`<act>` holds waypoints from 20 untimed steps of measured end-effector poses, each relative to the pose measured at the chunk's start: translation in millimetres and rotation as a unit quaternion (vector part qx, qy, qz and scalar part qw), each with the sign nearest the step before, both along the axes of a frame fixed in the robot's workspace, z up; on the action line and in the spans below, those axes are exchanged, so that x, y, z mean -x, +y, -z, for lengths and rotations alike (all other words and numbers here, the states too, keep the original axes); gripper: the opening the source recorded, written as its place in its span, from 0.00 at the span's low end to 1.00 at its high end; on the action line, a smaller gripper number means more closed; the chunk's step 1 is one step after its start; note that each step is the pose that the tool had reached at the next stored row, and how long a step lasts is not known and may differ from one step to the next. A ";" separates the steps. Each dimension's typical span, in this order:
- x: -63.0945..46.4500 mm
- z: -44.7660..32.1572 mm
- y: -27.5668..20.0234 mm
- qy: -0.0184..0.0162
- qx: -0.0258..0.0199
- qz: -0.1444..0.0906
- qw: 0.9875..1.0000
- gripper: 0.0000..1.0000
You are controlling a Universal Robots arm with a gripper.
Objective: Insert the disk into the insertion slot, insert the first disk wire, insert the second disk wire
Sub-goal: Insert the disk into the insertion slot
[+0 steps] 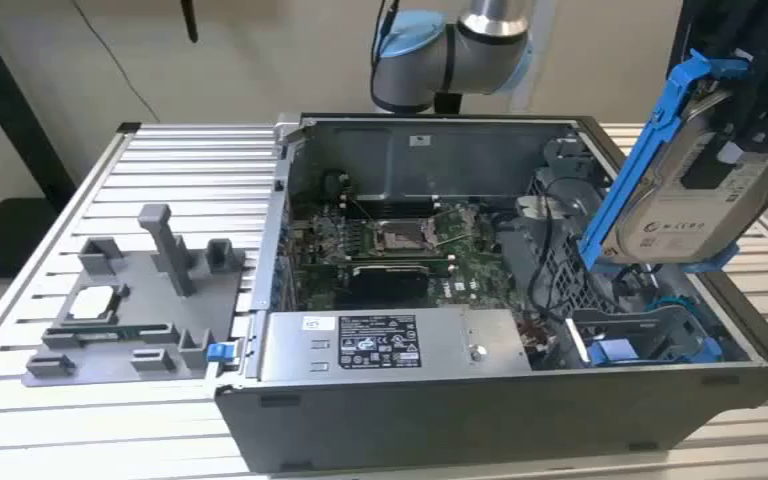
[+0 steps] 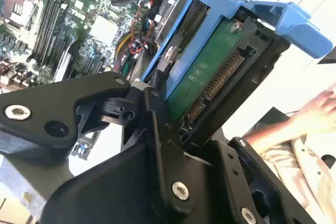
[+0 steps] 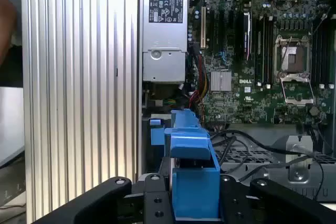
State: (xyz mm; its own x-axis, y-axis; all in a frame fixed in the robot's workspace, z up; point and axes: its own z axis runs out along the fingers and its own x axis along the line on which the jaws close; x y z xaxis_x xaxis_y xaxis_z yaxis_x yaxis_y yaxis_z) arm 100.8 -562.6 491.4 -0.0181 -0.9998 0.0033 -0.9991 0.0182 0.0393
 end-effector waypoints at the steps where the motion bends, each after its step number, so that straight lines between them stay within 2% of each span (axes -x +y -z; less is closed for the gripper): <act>1: 0.0 0.0 0.0 0.000 0.000 0.000 1.000 0.00; 14: -1.3 0.5 0.0 0.000 0.000 0.000 1.000 0.00; 20: -8.1 9.9 0.0 0.000 0.000 0.000 1.000 0.00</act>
State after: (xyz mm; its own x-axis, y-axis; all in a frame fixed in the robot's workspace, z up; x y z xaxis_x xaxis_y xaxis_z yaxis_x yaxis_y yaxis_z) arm 108.9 -562.6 481.6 -0.0181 -0.9998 0.0029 -0.9991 0.0182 0.0393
